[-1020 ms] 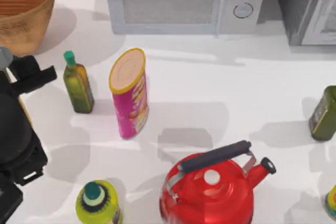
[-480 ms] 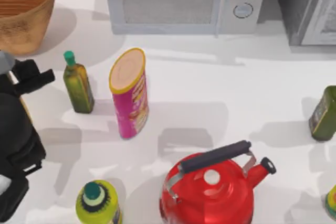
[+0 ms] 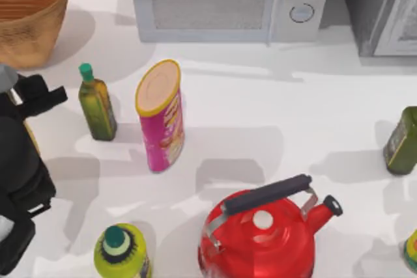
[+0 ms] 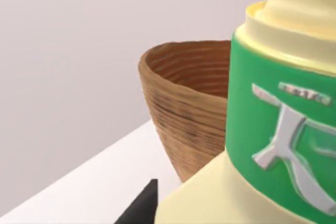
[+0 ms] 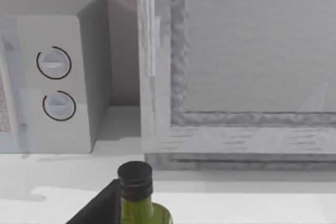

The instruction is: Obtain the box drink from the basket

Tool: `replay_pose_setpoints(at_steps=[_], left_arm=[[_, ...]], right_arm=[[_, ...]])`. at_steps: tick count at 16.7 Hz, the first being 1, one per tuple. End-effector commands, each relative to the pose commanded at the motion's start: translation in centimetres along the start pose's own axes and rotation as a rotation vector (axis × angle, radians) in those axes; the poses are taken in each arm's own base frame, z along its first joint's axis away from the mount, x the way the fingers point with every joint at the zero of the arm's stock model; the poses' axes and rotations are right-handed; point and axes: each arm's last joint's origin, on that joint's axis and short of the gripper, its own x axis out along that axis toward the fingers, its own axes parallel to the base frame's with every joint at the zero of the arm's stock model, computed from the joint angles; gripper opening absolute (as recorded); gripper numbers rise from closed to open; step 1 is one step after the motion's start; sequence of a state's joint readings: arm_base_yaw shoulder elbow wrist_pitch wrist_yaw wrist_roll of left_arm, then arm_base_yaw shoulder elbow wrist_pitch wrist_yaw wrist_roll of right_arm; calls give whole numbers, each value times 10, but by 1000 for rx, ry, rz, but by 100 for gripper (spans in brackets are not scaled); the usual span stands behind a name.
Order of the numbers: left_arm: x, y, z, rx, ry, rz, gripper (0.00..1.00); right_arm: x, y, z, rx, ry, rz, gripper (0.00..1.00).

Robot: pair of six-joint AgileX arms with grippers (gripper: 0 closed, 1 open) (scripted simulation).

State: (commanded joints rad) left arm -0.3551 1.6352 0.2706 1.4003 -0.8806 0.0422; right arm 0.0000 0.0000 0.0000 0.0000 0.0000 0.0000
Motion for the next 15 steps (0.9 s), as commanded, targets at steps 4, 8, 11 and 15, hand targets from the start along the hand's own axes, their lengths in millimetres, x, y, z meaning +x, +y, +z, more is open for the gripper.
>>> replay_pose_setpoints(at_steps=[4,8,11,15], left_arm=[[0,0,0,0,0,0,53],[0,0,0,0,0,0,83],[0,0,0,0,0,0,100],[0,0,0,0,0,0,100]], right_arm=[[0,0,0,0,0,0,100],[0,0,0,0,0,0,100],[0,0,0,0,0,0,100],[0,0,0,0,0,0,100]])
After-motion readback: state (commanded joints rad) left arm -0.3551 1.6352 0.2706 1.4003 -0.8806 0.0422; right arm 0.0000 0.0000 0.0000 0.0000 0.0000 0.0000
